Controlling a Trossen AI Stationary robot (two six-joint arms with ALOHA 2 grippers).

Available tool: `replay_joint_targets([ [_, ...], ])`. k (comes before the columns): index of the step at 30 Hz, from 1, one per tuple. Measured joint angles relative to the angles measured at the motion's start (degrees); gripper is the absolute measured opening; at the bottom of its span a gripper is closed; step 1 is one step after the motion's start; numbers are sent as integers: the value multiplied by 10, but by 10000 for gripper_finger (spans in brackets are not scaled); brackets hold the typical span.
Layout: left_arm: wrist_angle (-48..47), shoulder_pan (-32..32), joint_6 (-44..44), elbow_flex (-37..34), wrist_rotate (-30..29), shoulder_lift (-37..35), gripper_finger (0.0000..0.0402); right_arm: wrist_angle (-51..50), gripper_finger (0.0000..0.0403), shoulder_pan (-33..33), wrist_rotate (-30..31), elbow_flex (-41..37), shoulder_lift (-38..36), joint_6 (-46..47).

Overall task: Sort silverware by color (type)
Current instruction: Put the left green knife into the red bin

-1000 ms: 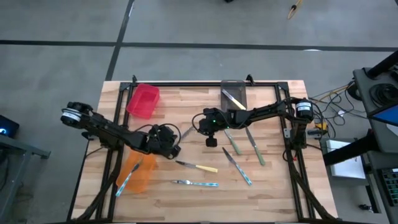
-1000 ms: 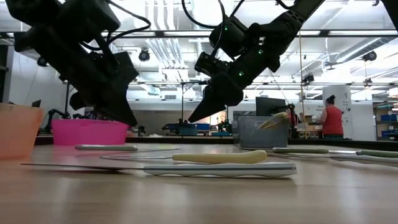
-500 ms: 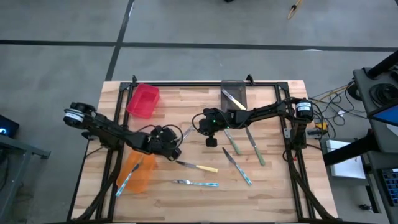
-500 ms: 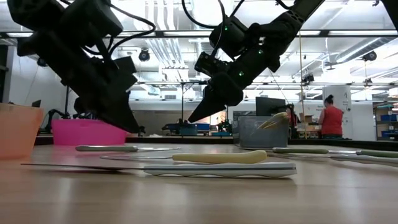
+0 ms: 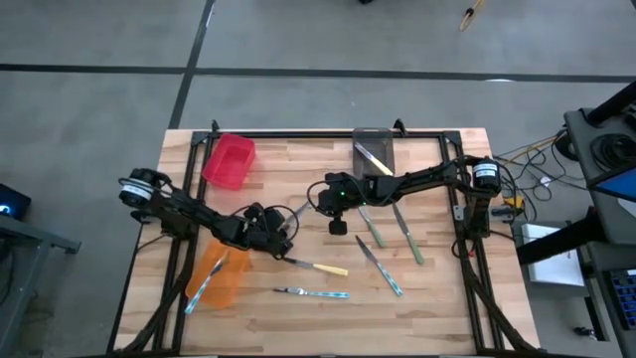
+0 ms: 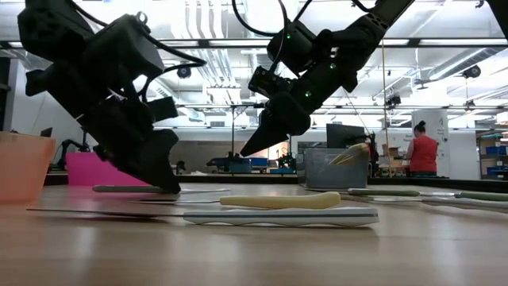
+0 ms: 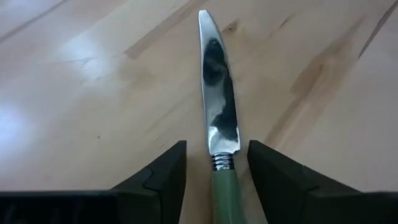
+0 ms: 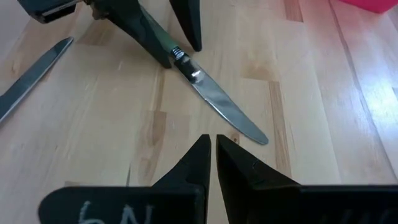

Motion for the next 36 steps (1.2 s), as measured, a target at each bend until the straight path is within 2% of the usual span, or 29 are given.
replay_joint_targets([
  [6, 1, 0, -4, 0, -1, 9, 121, 0, 18, 0, 0, 0, 0, 0],
  [14, -5, 0, -29, 0, -3, 9, 17, 0, 18, 0, 0, 0, 0, 0],
  [17, -5, 0, -56, 1, -4, 7, 17, -2, 18, 0, 0, 0, 0, 0],
  [26, -23, 0, -59, 27, 18, -34, 5, -14, 18, 0, 0, 0, 0, -7],
  [30, -68, 0, -48, 49, 19, -66, 7, -24, 18, 0, 1, 0, 0, -11],
  [36, -187, -3, -22, 89, 14, -91, 4, -23, 18, 0, 1, 0, 0, -4],
])
